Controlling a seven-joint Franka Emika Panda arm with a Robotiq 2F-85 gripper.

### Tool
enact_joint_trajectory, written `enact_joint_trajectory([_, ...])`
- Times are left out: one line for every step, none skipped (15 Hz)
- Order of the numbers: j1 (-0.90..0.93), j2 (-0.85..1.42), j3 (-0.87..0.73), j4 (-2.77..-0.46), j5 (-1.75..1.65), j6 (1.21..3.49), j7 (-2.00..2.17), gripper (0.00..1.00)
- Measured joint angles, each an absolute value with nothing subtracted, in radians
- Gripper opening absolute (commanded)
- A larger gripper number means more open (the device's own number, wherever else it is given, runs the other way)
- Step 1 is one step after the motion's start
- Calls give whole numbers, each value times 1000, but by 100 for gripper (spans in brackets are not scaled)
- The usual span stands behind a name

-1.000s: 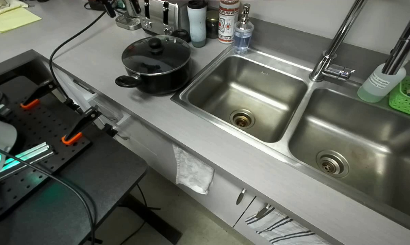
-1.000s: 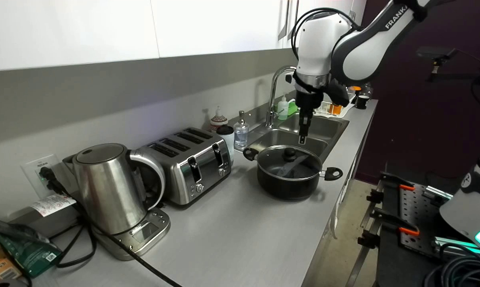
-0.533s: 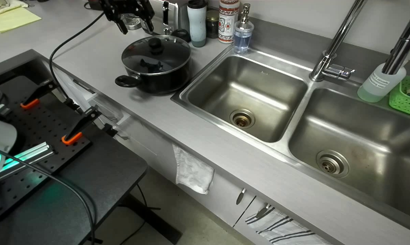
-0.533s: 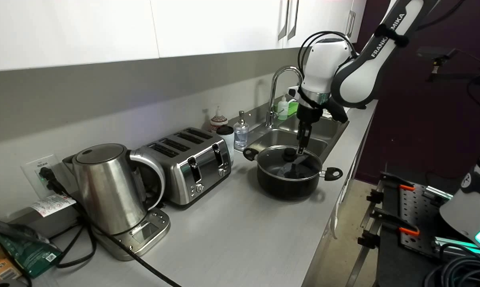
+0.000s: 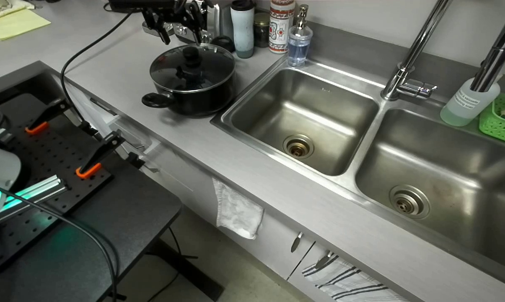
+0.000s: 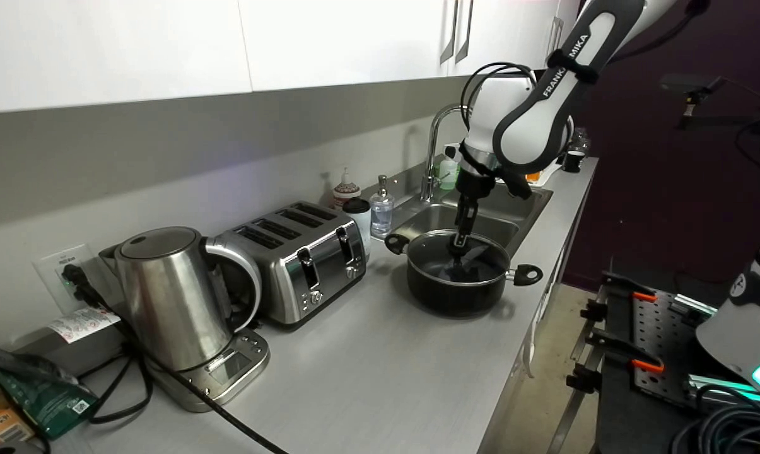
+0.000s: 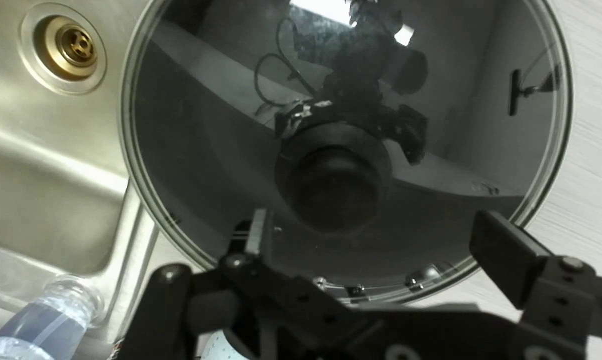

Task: Put the lid on the counter

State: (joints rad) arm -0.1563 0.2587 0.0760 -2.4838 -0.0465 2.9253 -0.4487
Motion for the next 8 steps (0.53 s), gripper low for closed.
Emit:
enact_joint_trajectory([-173,275,95,-2464,-26,2923,-467,100])
enact_joint_trajectory([-189,291,111,-2445,-11,2921,-480,100])
enact_joint_trajectory([-205,306,126,-2426,0,2920,-492,100])
enact_joint_trajectory([-218,320,138,-2411,5,2919,-500,100])
enact_joint_trajectory([-231,332,148,-2397,8,2917,-506,100])
enact_joint_trajectory([-242,342,158,-2387,8,2916,-511,100])
enact_joint_trajectory([-253,349,167,-2381,8,2916,-516,100])
enact_joint_trajectory([-262,352,175,-2380,8,2916,-519,100])
